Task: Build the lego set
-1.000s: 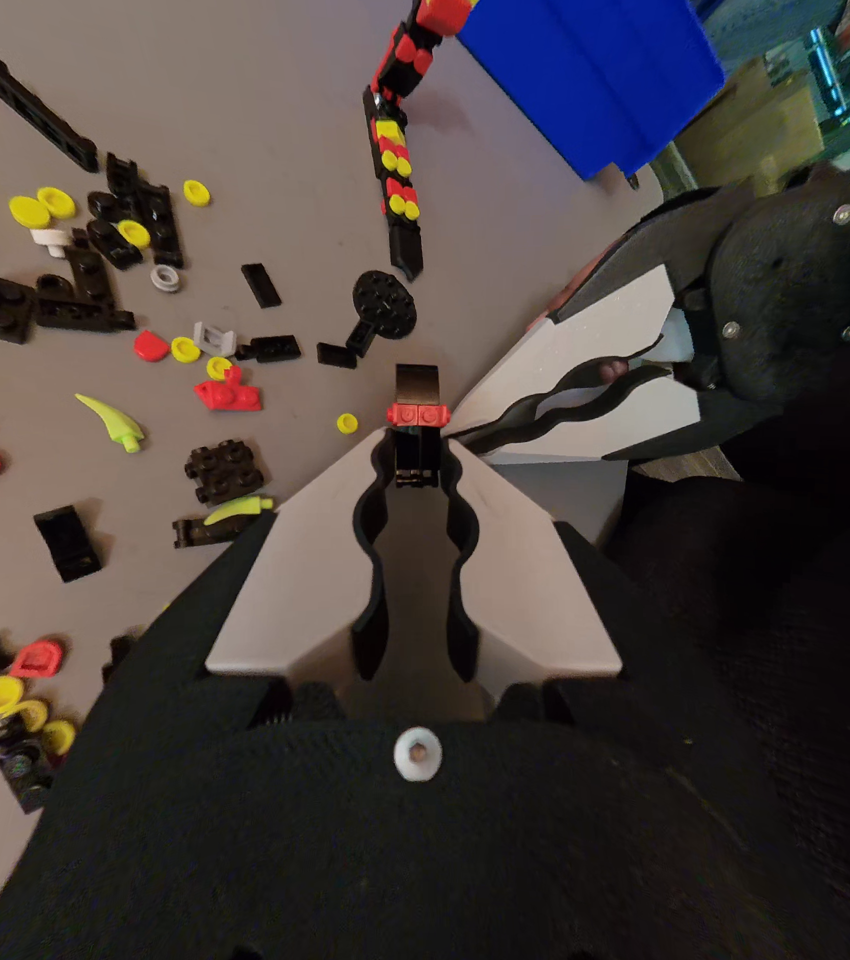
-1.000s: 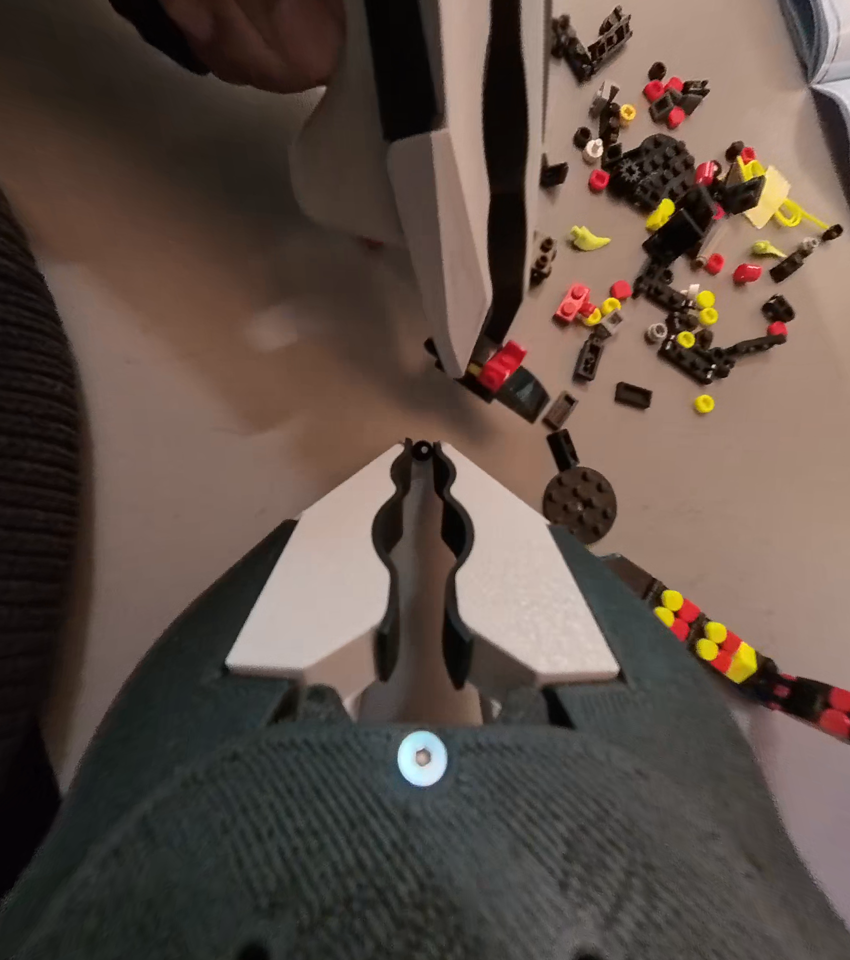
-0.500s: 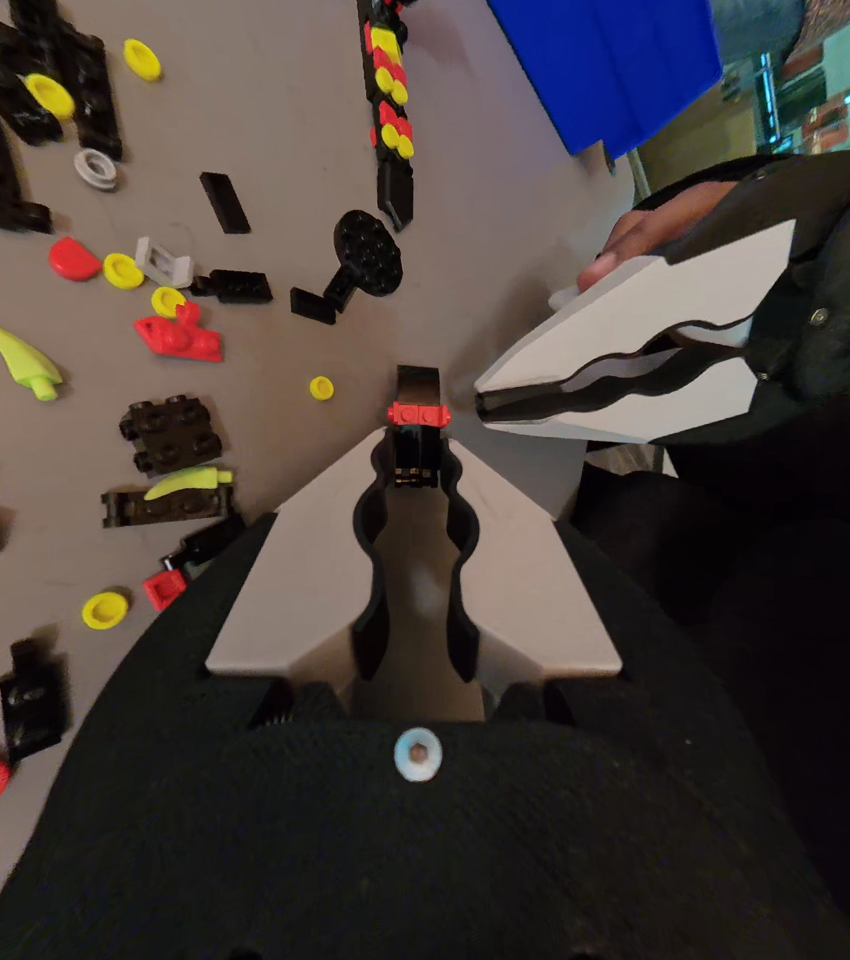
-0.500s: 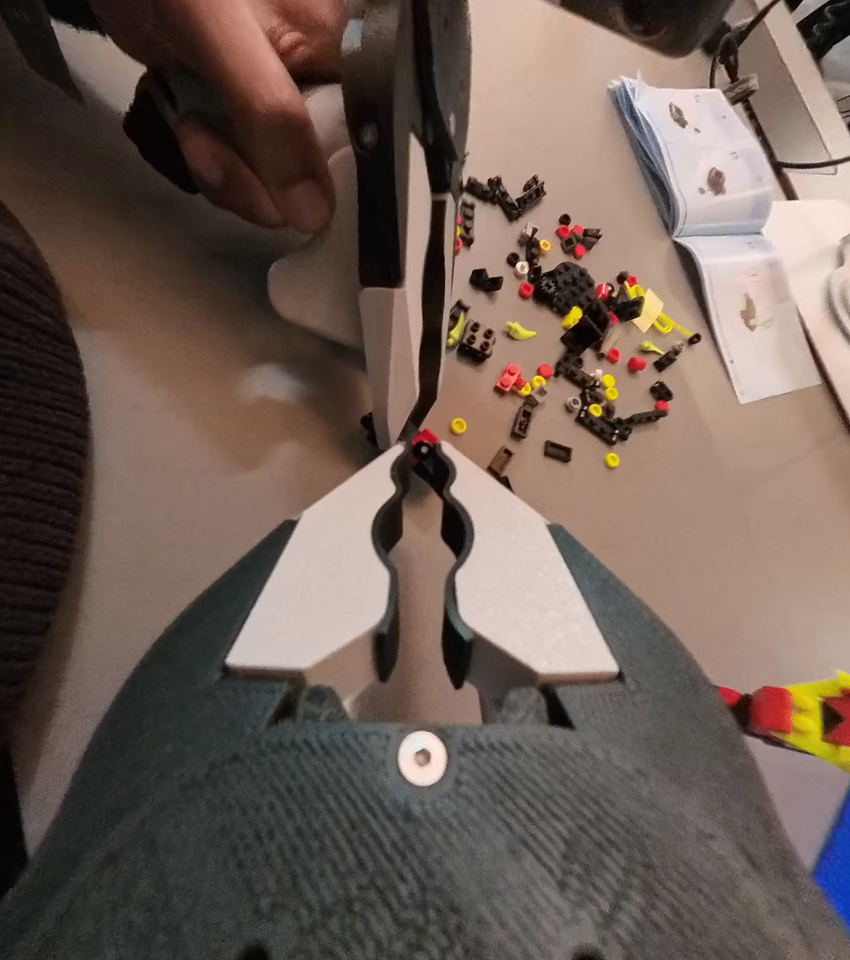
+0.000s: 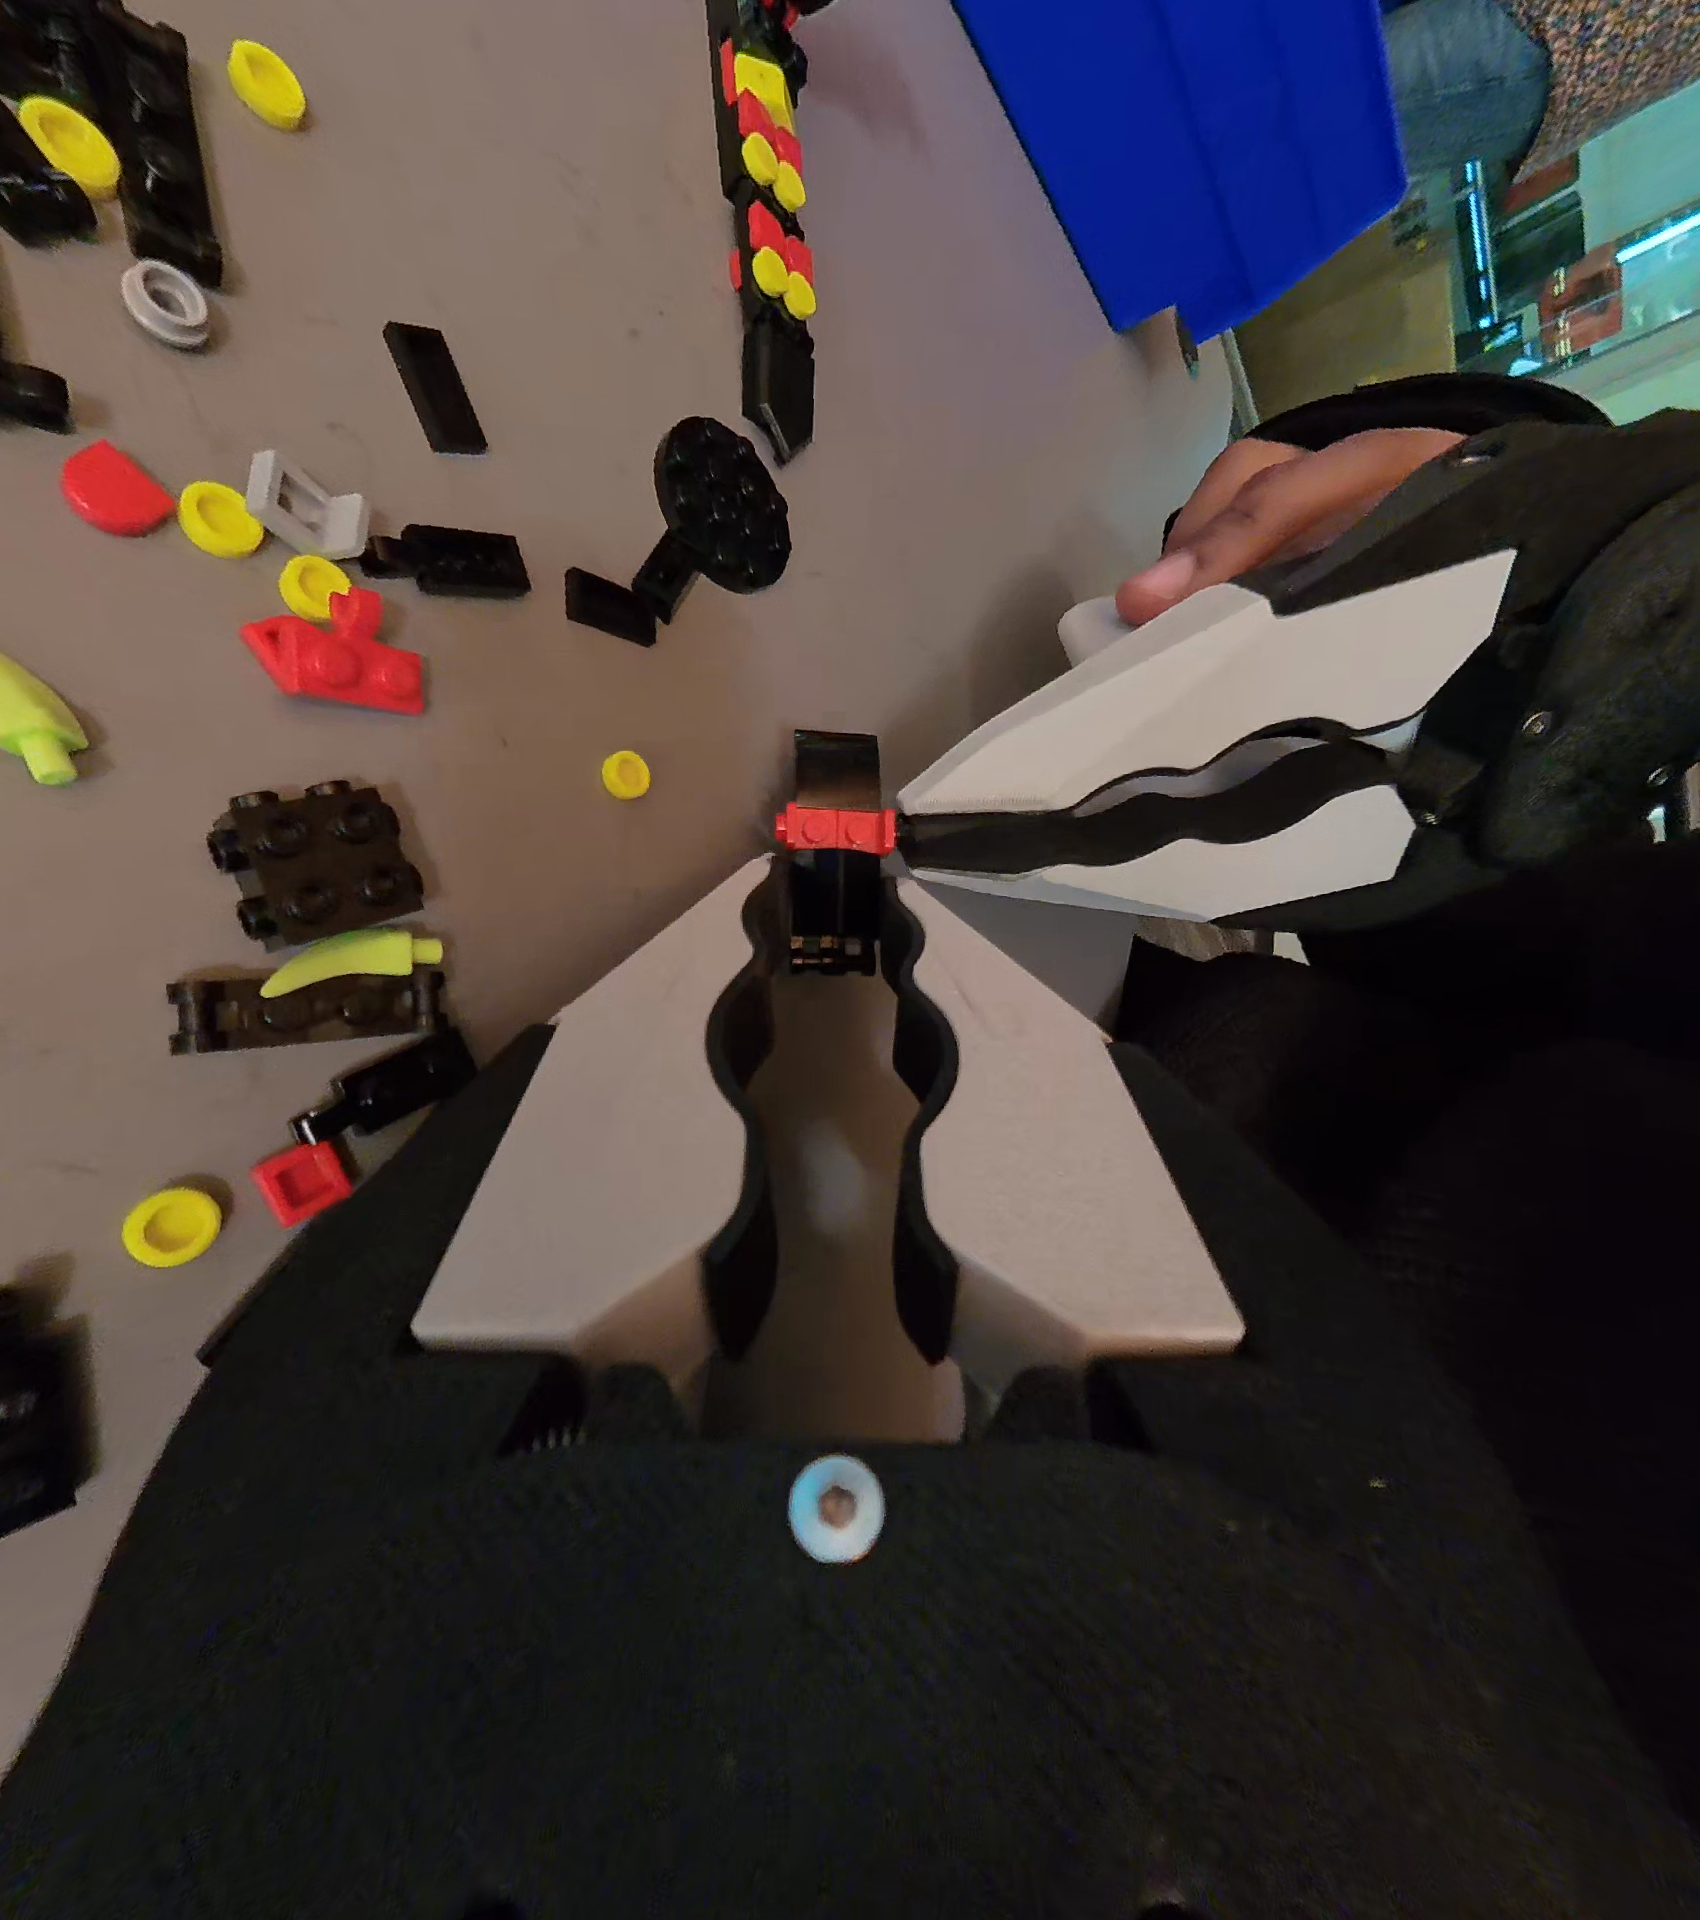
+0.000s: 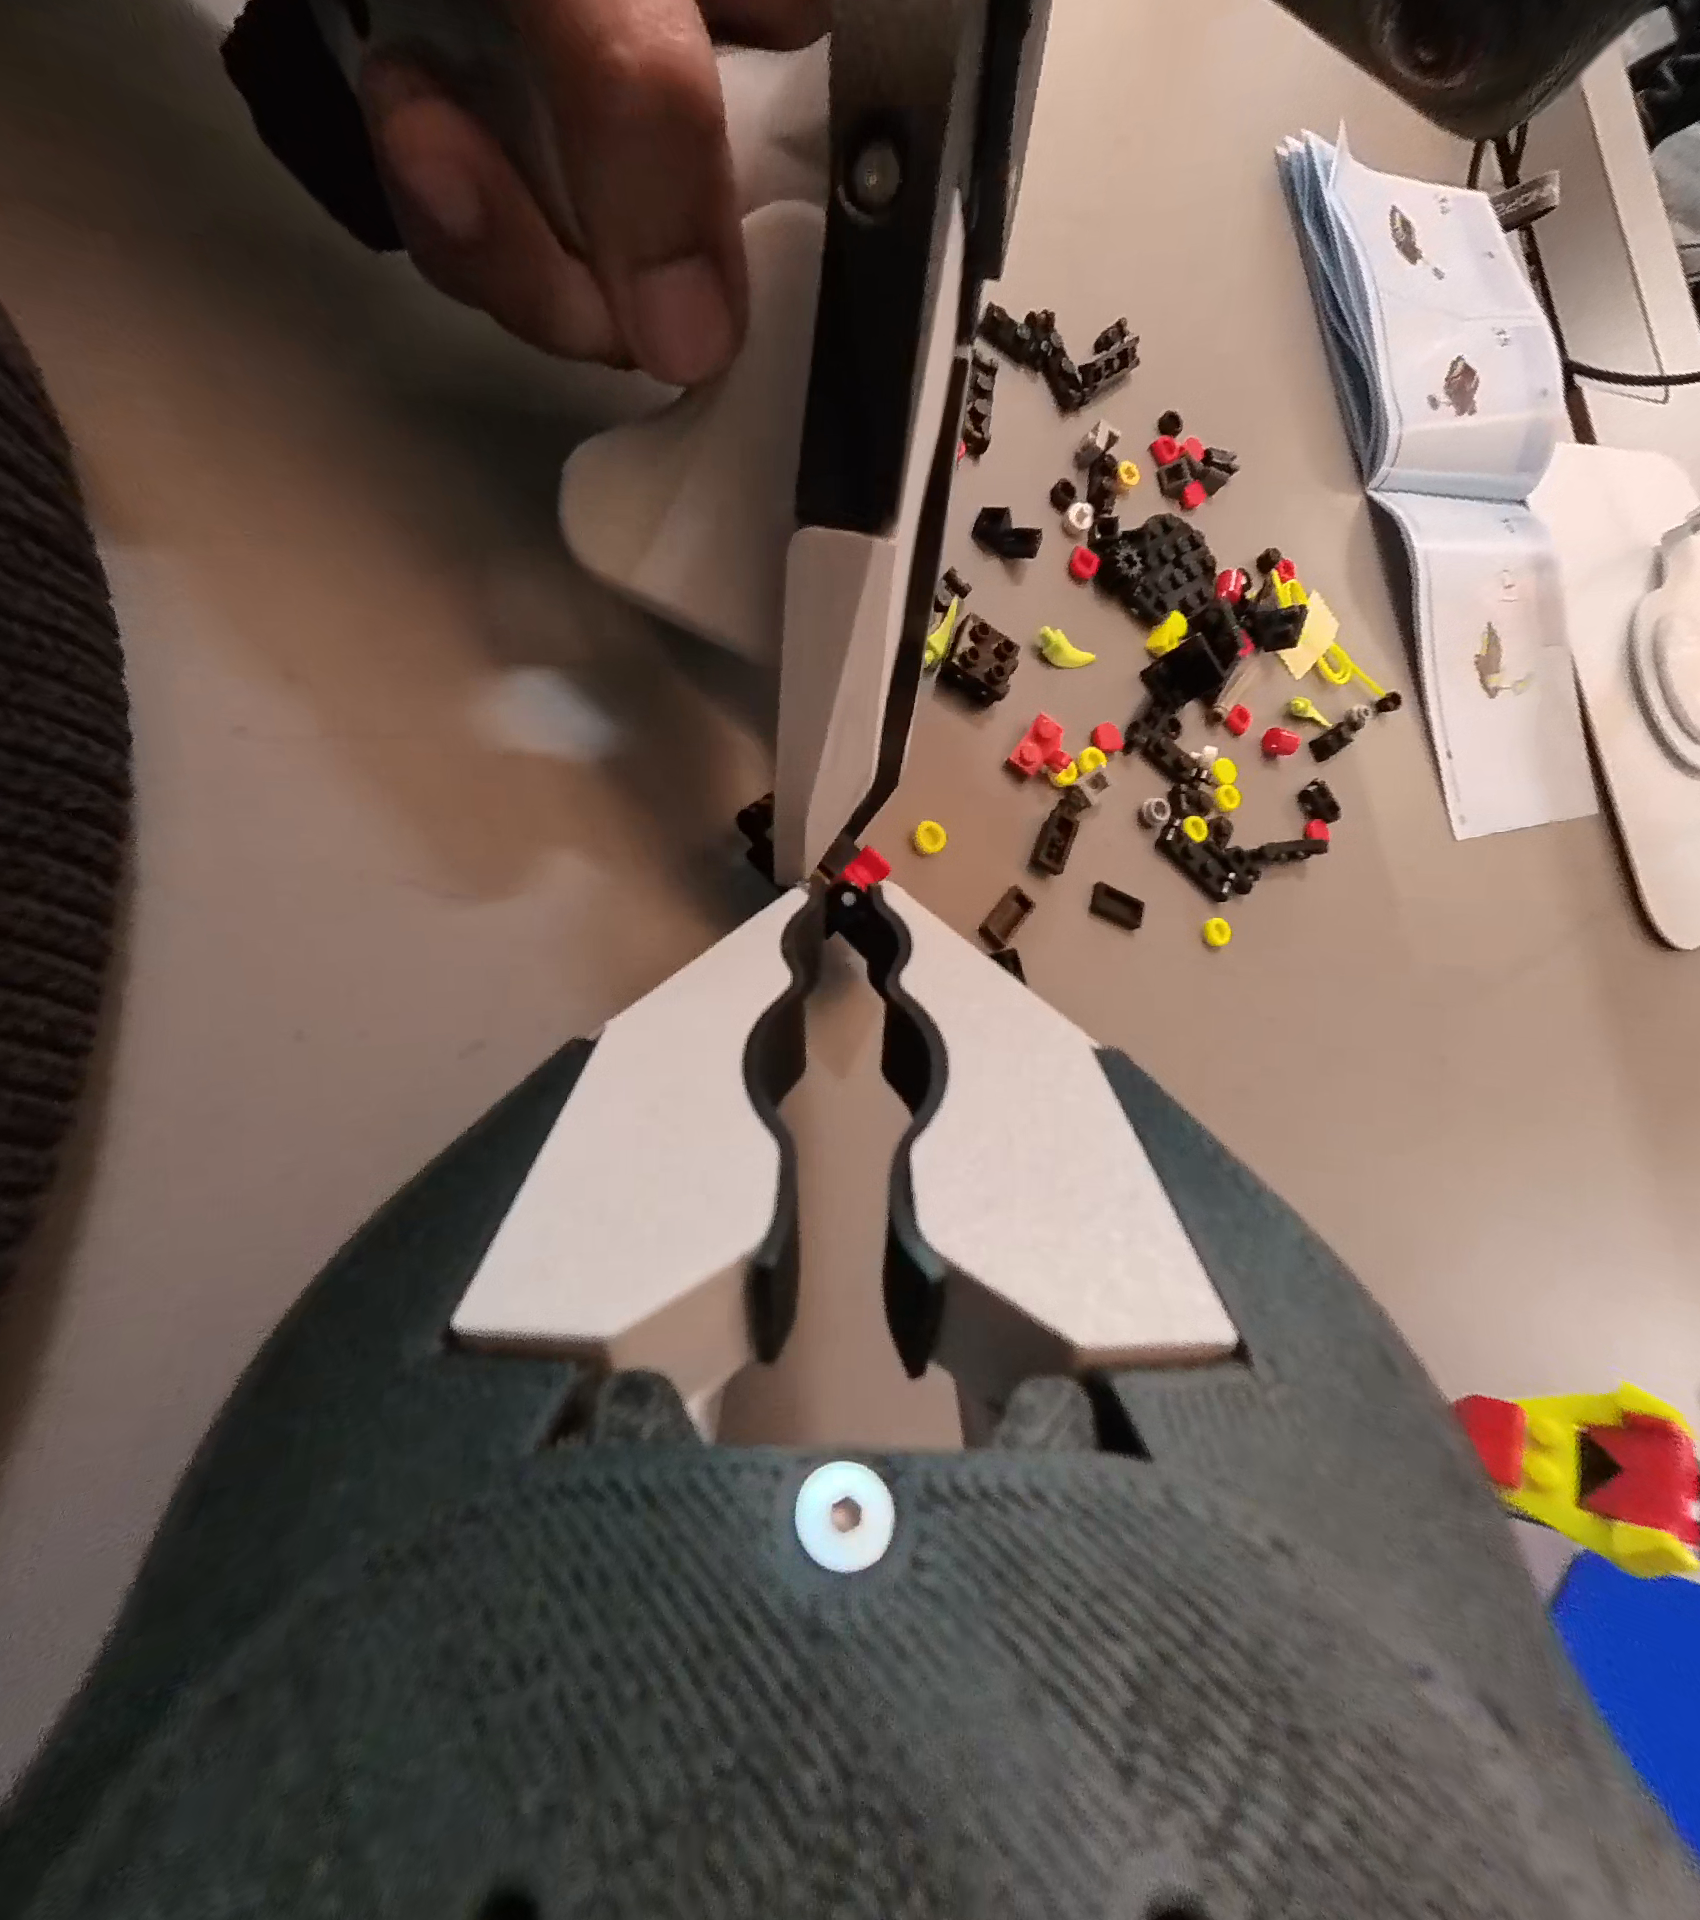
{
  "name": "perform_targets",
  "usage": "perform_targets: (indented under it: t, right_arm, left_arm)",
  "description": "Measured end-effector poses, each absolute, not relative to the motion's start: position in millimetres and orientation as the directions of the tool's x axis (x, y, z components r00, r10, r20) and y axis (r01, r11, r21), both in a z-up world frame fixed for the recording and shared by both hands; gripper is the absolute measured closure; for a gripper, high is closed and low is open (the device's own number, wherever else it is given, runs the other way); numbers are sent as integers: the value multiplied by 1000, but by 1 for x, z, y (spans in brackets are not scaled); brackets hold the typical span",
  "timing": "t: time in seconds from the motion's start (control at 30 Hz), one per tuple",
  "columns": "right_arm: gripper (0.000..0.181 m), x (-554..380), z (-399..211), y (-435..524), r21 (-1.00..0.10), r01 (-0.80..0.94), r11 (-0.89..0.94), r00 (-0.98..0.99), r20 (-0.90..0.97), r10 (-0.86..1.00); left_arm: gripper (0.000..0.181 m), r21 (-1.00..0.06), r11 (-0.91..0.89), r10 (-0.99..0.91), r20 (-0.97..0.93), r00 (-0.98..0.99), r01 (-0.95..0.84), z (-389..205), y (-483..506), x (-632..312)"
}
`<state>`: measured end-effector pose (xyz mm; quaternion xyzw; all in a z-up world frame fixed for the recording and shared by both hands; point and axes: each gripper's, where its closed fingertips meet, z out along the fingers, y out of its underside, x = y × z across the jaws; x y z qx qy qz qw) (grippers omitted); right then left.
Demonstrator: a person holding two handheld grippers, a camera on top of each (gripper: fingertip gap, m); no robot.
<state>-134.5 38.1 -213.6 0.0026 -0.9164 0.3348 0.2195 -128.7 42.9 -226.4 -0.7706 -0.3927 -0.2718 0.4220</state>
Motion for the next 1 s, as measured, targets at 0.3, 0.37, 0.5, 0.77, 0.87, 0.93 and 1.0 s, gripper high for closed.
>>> perform_targets:
  t: [0.3, 0.37, 0.5, 0.77, 0.87, 0.93, 1.0]
  right_arm:
    - [176, -133, -214, 37, -618, -155, 771, -907, 399, 137]
    - [176, -134, -214, 37, -619, -155, 770, -907, 398, 137]
    - [176, -132, -216, 37, -618, -158, 770, -911, 392, 128]
    - [176, -130, -219, 36, -635, -138, 760, -925, 357, 130]
    - [176, -130, -222, 36, -640, -109, 761, -931, 335, 149]
    - [175, -130, -222, 35, -656, -78, 751, -938, 303, 168]
    - [173, -130, -220, 35, -672, -60, 738, -944, 279, 178]
  left_arm:
    - [165, -454, -352, 372, 734, 567, 819, -226, 42, -128]
    - [165, -453, -352, 372, 736, 566, 819, -226, 42, -128]
    - [166, -446, -361, 365, 740, 565, 819, -226, 41, -127]
    - [166, -443, -383, 355, 740, 572, 810, -229, 42, -124]
    - [166, -455, -389, 379, 714, 589, 801, -232, 40, -126]
    - [166, -465, -393, 385, 701, 601, 793, -232, 39, -127]
    - [166, -464, -388, 380, 706, 597, 796, -231, 40, -127]
